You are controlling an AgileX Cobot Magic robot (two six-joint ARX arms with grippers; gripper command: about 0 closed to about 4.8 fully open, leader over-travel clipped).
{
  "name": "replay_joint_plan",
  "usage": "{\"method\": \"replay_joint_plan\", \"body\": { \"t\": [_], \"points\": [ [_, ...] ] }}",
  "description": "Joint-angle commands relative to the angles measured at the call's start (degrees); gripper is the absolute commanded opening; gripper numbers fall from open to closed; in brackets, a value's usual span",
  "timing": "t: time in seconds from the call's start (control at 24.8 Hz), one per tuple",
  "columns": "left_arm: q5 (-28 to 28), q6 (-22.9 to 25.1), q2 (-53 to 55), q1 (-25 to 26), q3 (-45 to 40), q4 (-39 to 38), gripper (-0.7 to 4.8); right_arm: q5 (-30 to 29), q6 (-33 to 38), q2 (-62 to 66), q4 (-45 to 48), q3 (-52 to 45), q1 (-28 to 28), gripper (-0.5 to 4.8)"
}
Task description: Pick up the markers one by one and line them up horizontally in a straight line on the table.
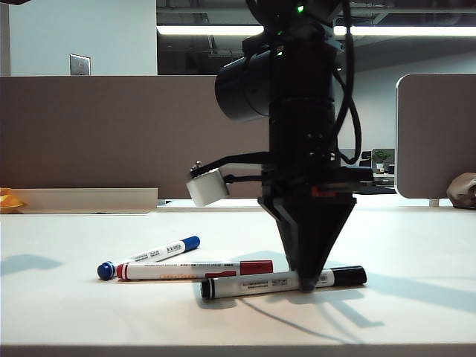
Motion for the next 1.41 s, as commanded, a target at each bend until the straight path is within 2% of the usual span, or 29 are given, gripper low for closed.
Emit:
{"method": "replay_joint_plan", "body": {
  "t": [0.04, 0.32, 0.68, 0.89, 1.41],
  "points": [
    [0.33, -0.15, -0.11, 0.09, 0.20, 0.37, -0.06, 0.72, 0.09, 0.20, -1.66, -1.88, -0.50, 0.48],
    [0.35, -0.17, -0.11, 0.09, 0.20, -0.13, -0.06, 2.12, 0.13, -1.77, -1.57, -5.29, -4.02, 0.47],
    [0.35, -0.20, -0.13, 0.09, 0.20, -0.70, -0.06, 7.98, 3.30, -3.26, 0.48, -5.86, -8.70, 0.48],
    [0.35, -0.20, -0.13, 0.09, 0.20, -0.72, -0.06, 9.38, 3.54, -3.26, 3.69, -5.81, -8.74, 0.48],
    [0.35, -0.17, -0.13, 0.09, 0.20, -0.96, -0.06, 8.09, 5.05, -3.26, 6.40, -5.62, -8.50, 0.48]
  ]
}}
